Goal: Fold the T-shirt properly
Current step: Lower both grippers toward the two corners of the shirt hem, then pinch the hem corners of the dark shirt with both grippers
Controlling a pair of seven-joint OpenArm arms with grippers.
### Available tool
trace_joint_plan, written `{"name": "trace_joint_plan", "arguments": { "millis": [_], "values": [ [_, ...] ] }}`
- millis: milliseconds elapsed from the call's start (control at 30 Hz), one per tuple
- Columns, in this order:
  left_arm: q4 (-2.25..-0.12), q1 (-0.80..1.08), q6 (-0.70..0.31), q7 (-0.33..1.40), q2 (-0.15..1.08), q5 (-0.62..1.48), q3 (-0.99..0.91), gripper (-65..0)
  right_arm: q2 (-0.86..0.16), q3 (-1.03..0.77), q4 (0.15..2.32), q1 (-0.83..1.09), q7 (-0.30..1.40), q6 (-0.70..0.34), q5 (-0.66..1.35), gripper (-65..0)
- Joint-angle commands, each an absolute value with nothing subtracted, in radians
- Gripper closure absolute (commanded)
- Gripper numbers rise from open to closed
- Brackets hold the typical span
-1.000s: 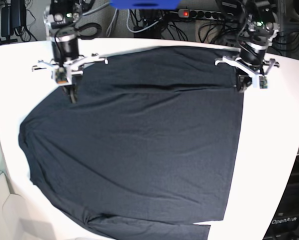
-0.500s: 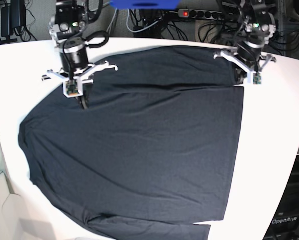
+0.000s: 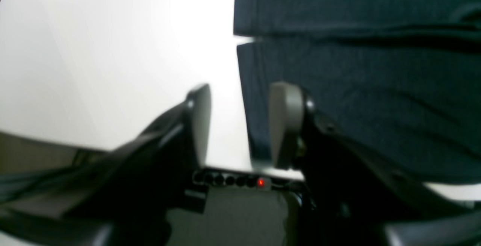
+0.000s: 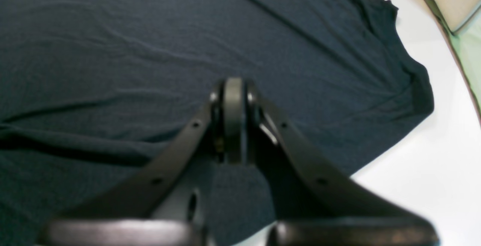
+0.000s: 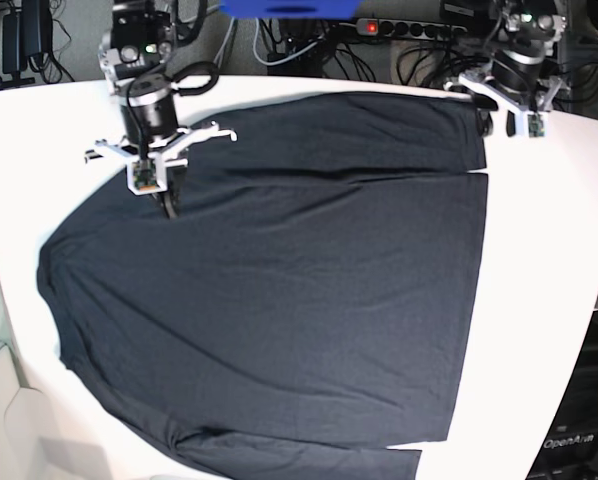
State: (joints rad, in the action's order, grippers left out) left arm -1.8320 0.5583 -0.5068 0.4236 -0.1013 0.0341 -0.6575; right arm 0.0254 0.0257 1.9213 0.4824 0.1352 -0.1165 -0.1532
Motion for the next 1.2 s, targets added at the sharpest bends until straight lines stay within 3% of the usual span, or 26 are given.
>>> {"name": "trace_joint_plan", "arguments": {
  "millis": [0, 300, 633, 800, 1167],
  "values": [
    [-1.845, 0.542, -0.522, 0.403, -0.105, 0.039, -0.668, -25.6, 0.027, 0.027, 1.939, 0.483, 0.110, -0.122, -0.151, 0.0],
    [-1.709, 0.521, -0.547, 0.398, -0.122, 0.039, -0.702, -25.9, 0.027, 0.027, 1.937, 0.484, 0.111, -0.124, -0.151, 0.0],
    [-1.695, 0.522, -0.549, 0.395, -0.128, 0.048, -0.700, -26.1, 0.027, 0.028, 1.937, 0.495, 0.111, -0.124, -0.151, 0.0],
    [-1.696, 0.519, -0.639, 0.395, -0.150, 0.041, -0.711, -26.1, 0.027, 0.028, 1.937, 0.496, 0.111, -0.124, -0.150, 0.0],
    [-1.590, 0.501, -0.641, 0.395, -0.142, 0.039, -0.711, -25.6, 0.027, 0.028, 1.937, 0.498, 0.111, -0.124, -0.150, 0.0]
  ]
}}
